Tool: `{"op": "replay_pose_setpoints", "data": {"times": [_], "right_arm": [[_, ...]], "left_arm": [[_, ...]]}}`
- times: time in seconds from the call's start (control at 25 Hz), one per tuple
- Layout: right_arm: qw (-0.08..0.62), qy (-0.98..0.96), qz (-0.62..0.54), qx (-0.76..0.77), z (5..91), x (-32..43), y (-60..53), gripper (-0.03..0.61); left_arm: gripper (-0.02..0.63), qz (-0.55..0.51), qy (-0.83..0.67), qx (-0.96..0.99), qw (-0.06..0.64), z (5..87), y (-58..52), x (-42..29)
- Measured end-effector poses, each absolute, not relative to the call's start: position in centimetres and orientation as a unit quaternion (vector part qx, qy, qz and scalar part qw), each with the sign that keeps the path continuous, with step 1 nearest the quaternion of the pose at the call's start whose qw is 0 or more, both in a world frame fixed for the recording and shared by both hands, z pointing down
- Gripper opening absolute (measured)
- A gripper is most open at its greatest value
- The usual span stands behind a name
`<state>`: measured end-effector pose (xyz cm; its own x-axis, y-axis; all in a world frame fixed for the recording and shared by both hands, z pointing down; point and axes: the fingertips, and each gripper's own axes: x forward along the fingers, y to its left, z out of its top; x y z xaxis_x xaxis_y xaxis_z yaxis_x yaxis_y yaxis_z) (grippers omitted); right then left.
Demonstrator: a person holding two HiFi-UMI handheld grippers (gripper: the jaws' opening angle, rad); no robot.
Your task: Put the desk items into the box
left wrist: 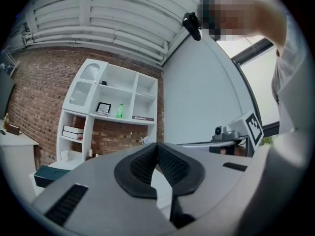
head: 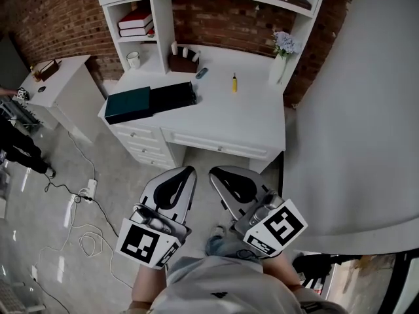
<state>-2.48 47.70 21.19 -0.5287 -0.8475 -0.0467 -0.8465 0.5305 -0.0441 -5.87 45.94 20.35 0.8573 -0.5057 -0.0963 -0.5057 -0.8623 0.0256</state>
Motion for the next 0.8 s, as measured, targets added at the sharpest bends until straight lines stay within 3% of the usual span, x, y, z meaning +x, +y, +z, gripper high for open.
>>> {"op": "replay_pose_setpoints", "data": {"times": [0.24, 0.8], "right_arm": [[0.037, 0.877, -0.017, -0.478, 21.8, 2.2, 44.7, 0.012], [0.041, 0.863, -0.041, -0.501, 23.6, 4.6, 36.4, 0.013]], "left_arm": [[0.012, 0.038, 0.271, -0.962, 0.012, 20.6, 43.2, -1.1], [0.012, 0.027, 0.249, -0.968, -0.005, 22.2, 34.5, 0.9]]}}
